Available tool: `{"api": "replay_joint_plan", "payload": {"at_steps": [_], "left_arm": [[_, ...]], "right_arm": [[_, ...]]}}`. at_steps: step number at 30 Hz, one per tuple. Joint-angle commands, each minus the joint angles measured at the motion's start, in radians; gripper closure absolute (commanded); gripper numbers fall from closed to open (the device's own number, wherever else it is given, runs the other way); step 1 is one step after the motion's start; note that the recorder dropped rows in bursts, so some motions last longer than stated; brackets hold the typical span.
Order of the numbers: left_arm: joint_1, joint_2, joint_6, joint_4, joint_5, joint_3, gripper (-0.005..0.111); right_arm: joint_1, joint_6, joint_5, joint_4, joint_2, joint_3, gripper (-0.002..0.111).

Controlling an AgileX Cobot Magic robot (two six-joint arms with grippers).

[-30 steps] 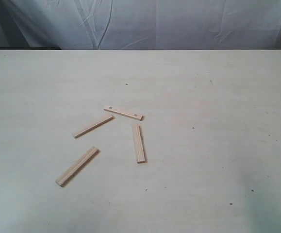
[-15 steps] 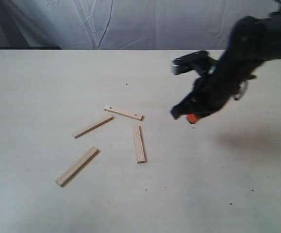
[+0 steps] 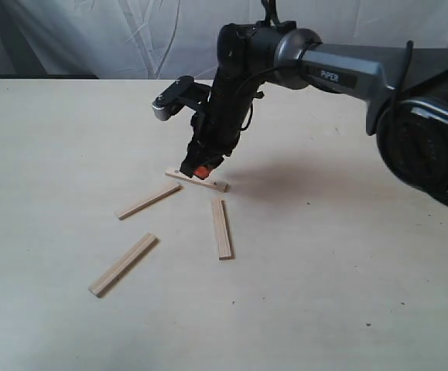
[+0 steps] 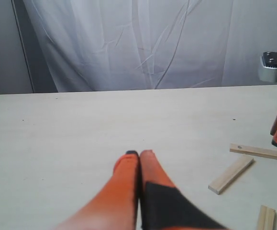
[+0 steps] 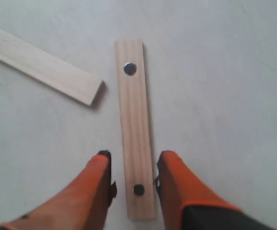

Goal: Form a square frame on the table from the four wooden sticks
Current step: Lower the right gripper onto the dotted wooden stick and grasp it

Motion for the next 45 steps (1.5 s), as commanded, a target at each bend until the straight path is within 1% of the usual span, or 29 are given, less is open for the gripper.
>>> {"api": "replay_joint_plan", "payload": {"at_steps": [1,4,9,10,11,14,15,22,27,29,32,33,35,36,37,38,40,45], "left_arm": [[0.000,-0.005,-0.002,0.000,-0.008,0.001,0.107],[0.000,-0.005,-0.002,0.000,-0.008,0.001,0.107],[0.000,-0.005,-0.002,0.000,-0.008,0.001,0.107],[0.000,-0.005,-0.002,0.000,-0.008,0.001,0.107],[0.000,-0.005,-0.002,0.000,-0.008,0.001,0.107],[0.000,-0.005,-0.002,0.000,-0.008,0.001,0.107],[0.000,-0.005,-0.002,0.000,-0.008,0.001,0.107],[0.000,-0.005,-0.002,0.000,-0.008,0.001,0.107],[0.000,-0.005,-0.002,0.000,-0.008,0.001,0.107],[0.000,-0.005,-0.002,0.000,-0.008,0.001,0.107],[0.000,-0.005,-0.002,0.000,-0.008,0.001,0.107],[0.000,-0.005,-0.002,0.000,-0.008,0.001,0.107],[0.000,-0.005,-0.002,0.000,-0.008,0.001,0.107],[0.000,-0.005,-0.002,0.000,-0.008,0.001,0.107],[0.000,-0.005,-0.002,0.000,-0.008,0.001,0.107],[0.000,-0.005,-0.002,0.000,-0.008,0.001,0.107],[0.000,-0.005,-0.002,0.000,-0.008,0.001,0.107],[0.000,-0.005,-0.002,0.000,-0.008,0.001,0.107]], "right_arm": [[0.027,-0.083,-0.010,-0.003,0.054,-0.068,0.074],[0.039,-0.090,-0.036,-0.047,0.079,-0.068,0.074],[0.040,-0.090,-0.016,-0.123,0.112,-0.068,0.075],[0.040,-0.093,-0.006,-0.135,0.114,-0.068,0.078],[0.040,-0.103,0.007,-0.142,0.115,-0.068,0.084],[0.040,-0.142,0.045,-0.161,0.115,-0.068,0.107],[0.040,-0.152,0.054,-0.171,0.115,-0.068,0.109],[0.040,-0.150,0.045,-0.205,0.086,-0.068,0.097],[0.040,-0.106,0.011,-0.281,0.058,-0.068,0.097],[0.040,-0.056,0.004,-0.313,0.061,-0.066,0.097],[0.048,-0.023,0.004,-0.317,0.070,-0.066,0.097],[0.059,-0.016,0.013,-0.322,0.070,-0.066,0.095],[0.073,-0.016,0.027,-0.322,0.070,-0.066,0.079],[0.079,-0.016,0.035,-0.322,0.070,-0.066,0.063],[0.081,-0.016,0.044,-0.322,0.070,-0.066,0.058],[0.081,-0.016,0.061,-0.306,0.068,-0.066,0.056],[0.081,-0.013,0.080,-0.303,0.050,-0.066,0.058],[0.042,0.019,0.017,-0.281,0.020,-0.066,0.058]]}}
